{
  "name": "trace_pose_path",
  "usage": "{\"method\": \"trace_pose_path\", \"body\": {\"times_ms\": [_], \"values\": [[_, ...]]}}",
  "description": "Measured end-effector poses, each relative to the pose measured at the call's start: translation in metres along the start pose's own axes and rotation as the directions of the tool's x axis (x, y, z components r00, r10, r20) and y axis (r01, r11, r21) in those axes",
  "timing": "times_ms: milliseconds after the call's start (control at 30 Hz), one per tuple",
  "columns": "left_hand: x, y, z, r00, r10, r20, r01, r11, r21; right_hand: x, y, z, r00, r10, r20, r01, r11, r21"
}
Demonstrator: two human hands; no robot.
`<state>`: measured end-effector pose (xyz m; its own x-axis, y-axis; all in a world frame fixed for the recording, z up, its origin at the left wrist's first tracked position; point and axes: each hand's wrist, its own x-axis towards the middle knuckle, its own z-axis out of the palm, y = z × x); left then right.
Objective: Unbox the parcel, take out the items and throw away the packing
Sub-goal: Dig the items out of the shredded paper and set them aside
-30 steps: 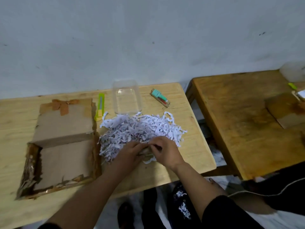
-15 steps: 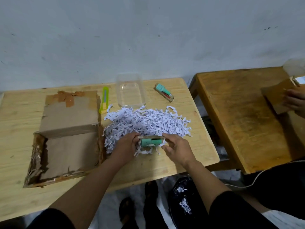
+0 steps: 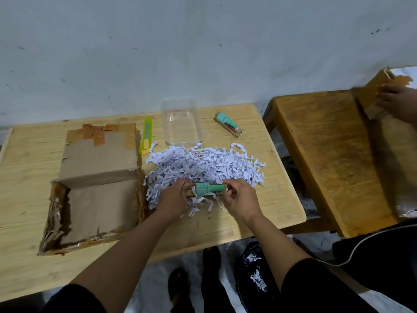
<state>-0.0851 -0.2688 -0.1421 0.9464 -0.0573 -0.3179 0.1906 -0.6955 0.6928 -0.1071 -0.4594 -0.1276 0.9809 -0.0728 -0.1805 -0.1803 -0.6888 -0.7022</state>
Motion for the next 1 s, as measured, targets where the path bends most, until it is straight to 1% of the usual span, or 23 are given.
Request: {"method": "trace_pose_path", "body": {"times_ms": [133, 233, 367, 433, 733, 800, 900, 1000], "values": [[-0.009, 0.009, 0.000, 1.000, 0.026, 0.009, -0.025, 0.998, -0.053, 0.001, 0.000, 0.001, 1.000, 0.008, -0.005, -0.008, 1.000, -0.027], [-0.014, 0.012, 0.002, 0.999, 0.038, 0.022, -0.034, 0.991, -0.130, -0.001, -0.001, -0.001, 1.000, -0.016, 0.017, 0.017, 0.998, -0.057], [-0.012, 0.009, 0.007, 0.999, 0.038, -0.027, -0.041, 0.996, -0.082, -0.006, -0.001, -0.008, 0.999, -0.044, 0.005, 0.044, 0.998, -0.039], [-0.011, 0.011, 0.007, 0.998, 0.043, -0.053, -0.047, 0.996, -0.071, -0.010, -0.002, -0.013, 0.999, -0.029, -0.022, 0.029, 0.999, -0.020], [-0.006, 0.004, 0.012, 0.997, 0.063, -0.041, -0.065, 0.997, -0.045, -0.017, -0.009, -0.044, 0.981, 0.027, -0.192, -0.005, 0.993, 0.115], [-0.007, 0.006, 0.012, 0.992, 0.103, -0.079, -0.108, 0.992, -0.063, -0.017, -0.008, -0.046, 0.980, 0.023, -0.197, -0.003, 0.995, 0.102], [-0.010, 0.012, 0.011, 0.966, 0.181, -0.183, -0.205, 0.971, -0.120, -0.017, -0.006, -0.045, 0.983, 0.035, -0.180, -0.016, 0.994, 0.106], [-0.012, 0.016, 0.012, 0.935, 0.277, -0.222, -0.305, 0.947, -0.101, -0.019, -0.003, -0.036, 0.986, 0.044, -0.158, -0.031, 0.996, 0.087]]}}
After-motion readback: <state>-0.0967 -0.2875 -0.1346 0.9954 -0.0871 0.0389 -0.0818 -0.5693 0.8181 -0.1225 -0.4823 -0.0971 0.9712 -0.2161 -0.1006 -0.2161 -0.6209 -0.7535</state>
